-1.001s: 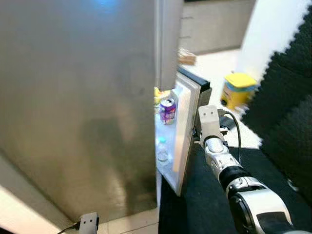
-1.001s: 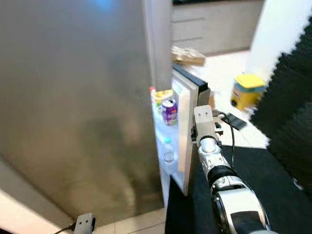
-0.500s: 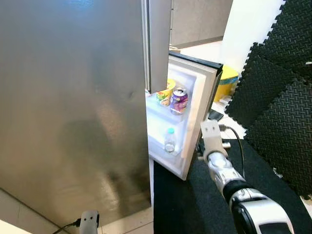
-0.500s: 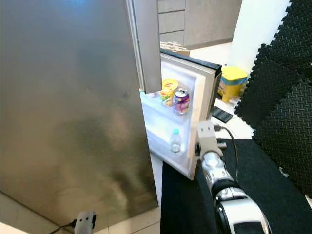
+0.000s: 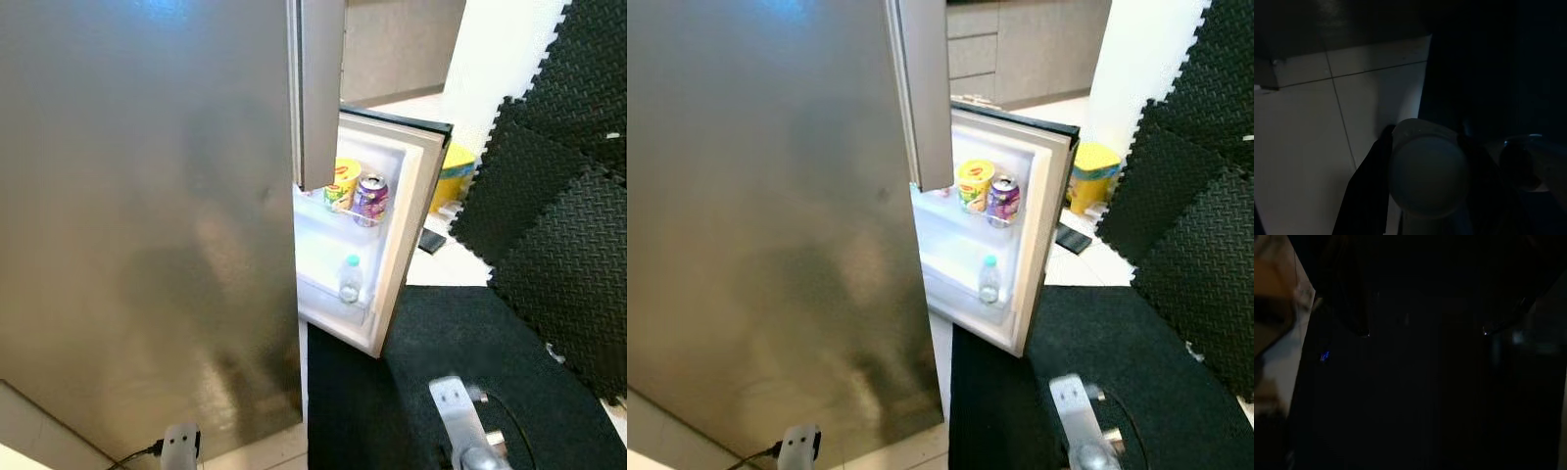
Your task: Restocking fridge
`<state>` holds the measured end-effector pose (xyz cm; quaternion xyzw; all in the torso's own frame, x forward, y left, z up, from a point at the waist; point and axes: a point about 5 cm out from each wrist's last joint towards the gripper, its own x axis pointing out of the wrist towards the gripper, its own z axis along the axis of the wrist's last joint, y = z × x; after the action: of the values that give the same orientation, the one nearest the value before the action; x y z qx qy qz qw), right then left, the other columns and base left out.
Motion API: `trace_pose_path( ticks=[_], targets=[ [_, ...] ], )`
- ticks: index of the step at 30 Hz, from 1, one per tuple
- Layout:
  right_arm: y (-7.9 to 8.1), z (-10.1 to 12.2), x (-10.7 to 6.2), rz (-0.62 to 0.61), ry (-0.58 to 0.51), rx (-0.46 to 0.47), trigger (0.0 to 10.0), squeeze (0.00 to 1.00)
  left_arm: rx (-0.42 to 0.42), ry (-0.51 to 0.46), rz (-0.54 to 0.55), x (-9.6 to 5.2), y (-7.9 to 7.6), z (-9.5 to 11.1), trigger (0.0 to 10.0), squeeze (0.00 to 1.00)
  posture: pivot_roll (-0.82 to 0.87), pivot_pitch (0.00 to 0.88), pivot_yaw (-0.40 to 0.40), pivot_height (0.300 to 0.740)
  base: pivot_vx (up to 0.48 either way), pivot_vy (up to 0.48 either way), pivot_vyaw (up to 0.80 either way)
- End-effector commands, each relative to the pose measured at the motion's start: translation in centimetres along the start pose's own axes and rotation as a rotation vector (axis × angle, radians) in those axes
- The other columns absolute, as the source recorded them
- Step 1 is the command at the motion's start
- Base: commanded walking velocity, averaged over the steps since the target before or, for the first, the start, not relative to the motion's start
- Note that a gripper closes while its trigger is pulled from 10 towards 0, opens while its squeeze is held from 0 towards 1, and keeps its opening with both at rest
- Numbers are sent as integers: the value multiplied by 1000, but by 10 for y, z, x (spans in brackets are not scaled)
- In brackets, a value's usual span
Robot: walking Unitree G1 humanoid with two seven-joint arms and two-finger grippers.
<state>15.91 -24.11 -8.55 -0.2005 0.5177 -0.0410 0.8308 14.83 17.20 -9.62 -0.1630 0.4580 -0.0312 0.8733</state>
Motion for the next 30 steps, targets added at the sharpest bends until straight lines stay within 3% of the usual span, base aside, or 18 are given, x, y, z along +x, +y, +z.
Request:
trace_pose_path(
  ticks=[1, 5, 17, 24, 30],
  targets=[
    [9, -25, -3, 56, 77, -44, 10000, 0, -15, 39, 8, -1, 0, -9, 10000, 0, -50, 0, -6, 740, 0, 0, -763],
    [10, -33, -5, 71, 98, -59, 10000, 0, -16, 30, 14, 0, 0, -6, 10000, 0, -48, 0, -8, 740, 0, 0, -763],
    [9, -19, -3, 104, 41, -122, 10000, 0, -3, 17, 55, -2, 9, 0, 10000, 0, -47, 0, 1, 740, 0, 0, -765],
    [16, -12, -3, 143, 12, -179, 10000, 0, -13, 24, 91, -6, 17, -5, 10000, 0, -44, 0, 5, 740, 0, 0, 0],
    [18, -11, -3, 155, 11, -199, 10000, 0, -32, 29, 113, -8, 22, -7, 10000, 0, -39, 0, 4, 740, 0, -467, 0]
  ],
)
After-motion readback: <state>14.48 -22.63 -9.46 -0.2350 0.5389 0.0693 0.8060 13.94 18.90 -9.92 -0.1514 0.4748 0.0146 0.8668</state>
